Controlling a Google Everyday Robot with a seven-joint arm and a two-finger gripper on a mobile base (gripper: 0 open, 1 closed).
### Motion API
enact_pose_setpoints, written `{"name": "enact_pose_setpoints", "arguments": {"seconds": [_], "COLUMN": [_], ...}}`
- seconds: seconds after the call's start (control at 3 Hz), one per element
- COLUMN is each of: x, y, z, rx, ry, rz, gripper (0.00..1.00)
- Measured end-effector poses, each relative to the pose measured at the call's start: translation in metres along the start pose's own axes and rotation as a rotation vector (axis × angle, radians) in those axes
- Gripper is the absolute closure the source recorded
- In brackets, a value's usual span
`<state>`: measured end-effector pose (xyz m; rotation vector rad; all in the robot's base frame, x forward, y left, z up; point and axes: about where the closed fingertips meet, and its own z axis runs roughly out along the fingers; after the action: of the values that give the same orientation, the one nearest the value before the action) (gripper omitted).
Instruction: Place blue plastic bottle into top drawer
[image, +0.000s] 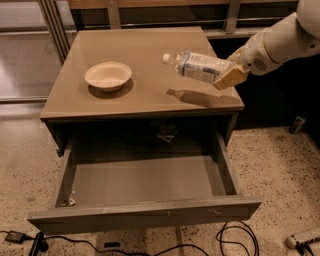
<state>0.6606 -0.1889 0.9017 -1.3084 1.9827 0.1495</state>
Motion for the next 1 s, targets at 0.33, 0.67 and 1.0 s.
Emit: {"name": "enact_pose_setpoints", "arguments": {"seconds": [0.33,0.67,1.0], "x": [0.042,0.042,0.033], "y": [0.032,0.032,0.046], "z": [-0.007,-0.007,-0.009], "rx": [-0.015,-0.015,-0.045], "ry": [0.002,0.002,-0.033], "rz": [0.048,0.048,0.018], "gripper": [1.0,1.0,1.0]}}
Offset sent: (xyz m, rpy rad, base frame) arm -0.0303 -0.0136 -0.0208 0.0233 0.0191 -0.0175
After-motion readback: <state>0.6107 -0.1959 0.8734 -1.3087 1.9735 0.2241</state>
